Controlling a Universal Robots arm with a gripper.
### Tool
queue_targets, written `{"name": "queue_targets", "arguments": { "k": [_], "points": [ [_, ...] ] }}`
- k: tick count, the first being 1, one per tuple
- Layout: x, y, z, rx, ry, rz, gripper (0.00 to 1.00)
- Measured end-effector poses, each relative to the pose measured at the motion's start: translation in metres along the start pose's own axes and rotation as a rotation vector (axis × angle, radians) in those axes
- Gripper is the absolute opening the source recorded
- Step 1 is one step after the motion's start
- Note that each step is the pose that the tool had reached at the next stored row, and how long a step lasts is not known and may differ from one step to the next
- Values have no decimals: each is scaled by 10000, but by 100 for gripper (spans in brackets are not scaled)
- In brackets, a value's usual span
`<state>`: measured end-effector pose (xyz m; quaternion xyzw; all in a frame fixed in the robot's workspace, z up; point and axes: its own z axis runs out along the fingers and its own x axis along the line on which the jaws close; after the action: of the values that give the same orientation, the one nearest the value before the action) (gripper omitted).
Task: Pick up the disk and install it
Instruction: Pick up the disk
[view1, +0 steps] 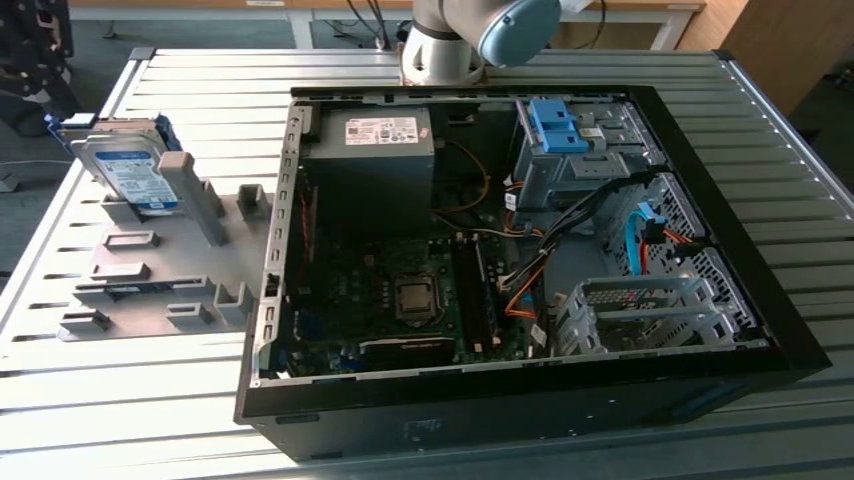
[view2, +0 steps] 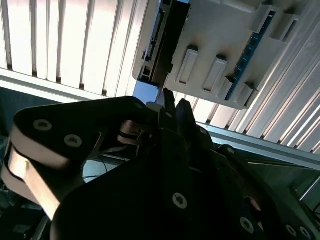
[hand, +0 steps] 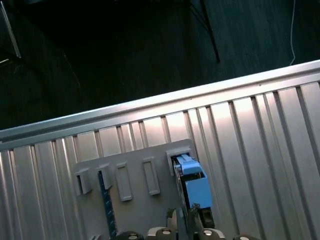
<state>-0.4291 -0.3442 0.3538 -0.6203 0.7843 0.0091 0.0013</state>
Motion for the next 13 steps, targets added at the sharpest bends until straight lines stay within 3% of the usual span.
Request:
{"name": "queue_targets", "arguments": {
  "k": [3,4,7,8,11,13],
  "points": [
    [0,0,0,-1,1,-1,29],
    [0,0,1,-1,1,-22,35],
    [0,0,7,-7,7,-532,41],
    [0,0,9,-10,9,-713,47],
    [0,0,20,-17,15,-1256,47],
    [2,16,34,-19,18,-1368,47]
  ]
}}
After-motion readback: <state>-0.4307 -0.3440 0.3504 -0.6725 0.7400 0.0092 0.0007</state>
